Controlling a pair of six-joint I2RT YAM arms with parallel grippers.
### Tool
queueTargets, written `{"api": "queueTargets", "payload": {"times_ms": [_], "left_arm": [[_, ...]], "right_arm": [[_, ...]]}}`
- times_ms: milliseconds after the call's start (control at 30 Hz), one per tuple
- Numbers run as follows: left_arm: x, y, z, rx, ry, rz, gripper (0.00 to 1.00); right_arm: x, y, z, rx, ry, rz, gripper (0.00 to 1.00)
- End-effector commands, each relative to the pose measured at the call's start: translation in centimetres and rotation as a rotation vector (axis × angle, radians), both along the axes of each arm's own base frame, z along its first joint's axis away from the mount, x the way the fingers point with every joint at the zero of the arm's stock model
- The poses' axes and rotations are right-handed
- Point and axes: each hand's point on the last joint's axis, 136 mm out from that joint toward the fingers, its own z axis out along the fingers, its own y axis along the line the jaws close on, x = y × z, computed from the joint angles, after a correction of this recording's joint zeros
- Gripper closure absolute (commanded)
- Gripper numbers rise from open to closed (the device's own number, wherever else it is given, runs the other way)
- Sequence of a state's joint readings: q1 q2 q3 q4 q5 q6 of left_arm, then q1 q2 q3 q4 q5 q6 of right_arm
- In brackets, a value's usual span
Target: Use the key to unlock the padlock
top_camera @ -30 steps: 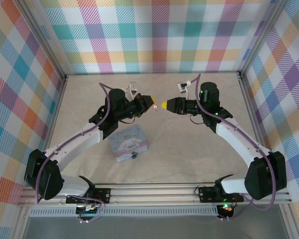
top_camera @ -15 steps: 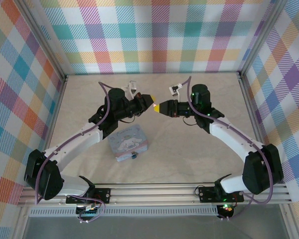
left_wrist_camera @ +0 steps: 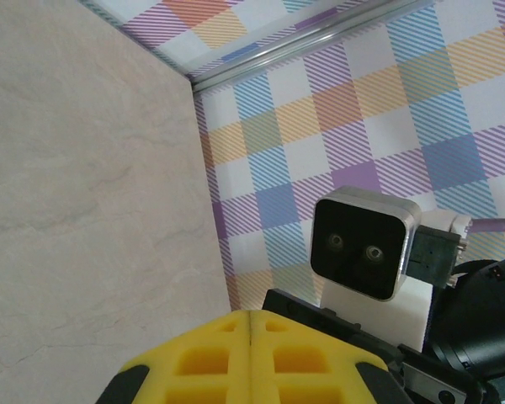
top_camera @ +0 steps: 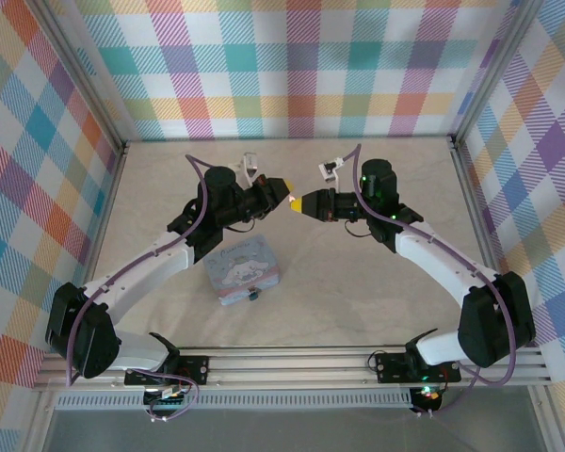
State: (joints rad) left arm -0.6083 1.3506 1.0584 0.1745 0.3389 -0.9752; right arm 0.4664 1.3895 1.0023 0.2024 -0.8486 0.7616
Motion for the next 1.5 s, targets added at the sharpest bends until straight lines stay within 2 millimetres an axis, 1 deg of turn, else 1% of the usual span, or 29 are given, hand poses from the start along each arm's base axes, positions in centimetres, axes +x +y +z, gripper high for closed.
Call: {"api": "queueTargets", "payload": {"times_ms": [0, 233, 267, 300, 333, 367, 433, 533, 600, 767, 867, 967, 1033, 1100, 1200, 1233, 1300, 1467], "left_arm": [[-0.8, -0.3, 2.3, -0.02, -0.054, -0.022, 1.0], [-0.9, 0.0, 2.0, -0.007, -0.052, -0.014, 1.0], [-0.9, 0.1, 1.9, 0.003, -0.055, -0.009, 0.95], [-0.9, 0.3, 1.9, 0.013, -0.059, -0.006, 0.82], [-1.0, 0.5, 1.8, 0.032, -0.061, -0.001, 0.74], [-1.0, 0.7, 1.6, 0.06, -0.065, 0.003, 0.68], [-1.2, 1.5, 1.3, 0.122, -0.074, 0.019, 0.58], [-1.6, 3.4, 0.4, 0.24, -0.074, 0.067, 0.44], [-2.1, 5.0, -0.4, 0.333, -0.065, 0.102, 0.33], [-3.8, 10.3, -3.9, 0.599, 0.035, 0.2, 0.13], [-5.0, 13.8, -6.4, 0.715, 0.152, 0.263, 0.04], [-6.4, 17.0, -9.1, 0.75, 0.293, 0.326, 0.0], [-7.2, 19.0, -10.9, 0.744, 0.388, 0.377, 0.0], [-8.3, 21.0, -13.1, 0.735, 0.478, 0.423, 0.0], [-9.4, 22.8, -15.8, 0.7, 0.565, 0.471, 0.0], [-9.5, 23.0, -16.4, 0.68, 0.584, 0.474, 0.0], [-9.7, 22.8, -17.8, 0.638, 0.609, 0.455, 0.0], [-9.3, 20.9, -19.8, 0.579, 0.606, 0.356, 0.0]], "right_arm": [[0.0, 0.1, 1.9, 0.027, -0.066, -0.009, 0.99], [-0.1, -0.4, 1.6, -0.007, -0.092, -0.043, 1.0], [-0.1, -0.5, 1.5, -0.016, -0.092, -0.044, 1.0], [-0.1, -0.6, 1.3, -0.028, -0.093, -0.047, 1.0], [-0.1, -0.7, 1.0, -0.041, -0.094, -0.052, 1.0], [-0.1, -0.8, 0.7, -0.06, -0.096, -0.058, 1.0], [-0.2, -1.2, -0.1, -0.108, -0.098, -0.067, 1.0], [-0.2, -2.0, -1.6, -0.202, -0.107, -0.086, 1.0], [-0.4, -2.6, -2.7, -0.268, -0.119, -0.095, 1.0], [-0.3, -4.5, -5.5, -0.438, -0.136, -0.135, 1.0], [-0.2, -5.6, -6.8, -0.522, -0.146, -0.153, 1.0], [-0.3, -6.3, -7.8, -0.574, -0.147, -0.161, 1.0], [-0.2, -6.4, -8.0, -0.584, -0.148, -0.165, 1.0], [-0.2, -6.5, -8.2, -0.588, -0.149, -0.169, 1.0], [-0.2, -6.6, -8.5, -0.595, -0.145, -0.173, 1.0], [-0.2, -6.6, -8.5, -0.598, -0.145, -0.173, 1.0], [-0.2, -6.6, -8.6, -0.601, -0.144, -0.172, 1.0], [-0.2, -6.7, -8.7, -0.604, -0.143, -0.172, 1.0]]}}
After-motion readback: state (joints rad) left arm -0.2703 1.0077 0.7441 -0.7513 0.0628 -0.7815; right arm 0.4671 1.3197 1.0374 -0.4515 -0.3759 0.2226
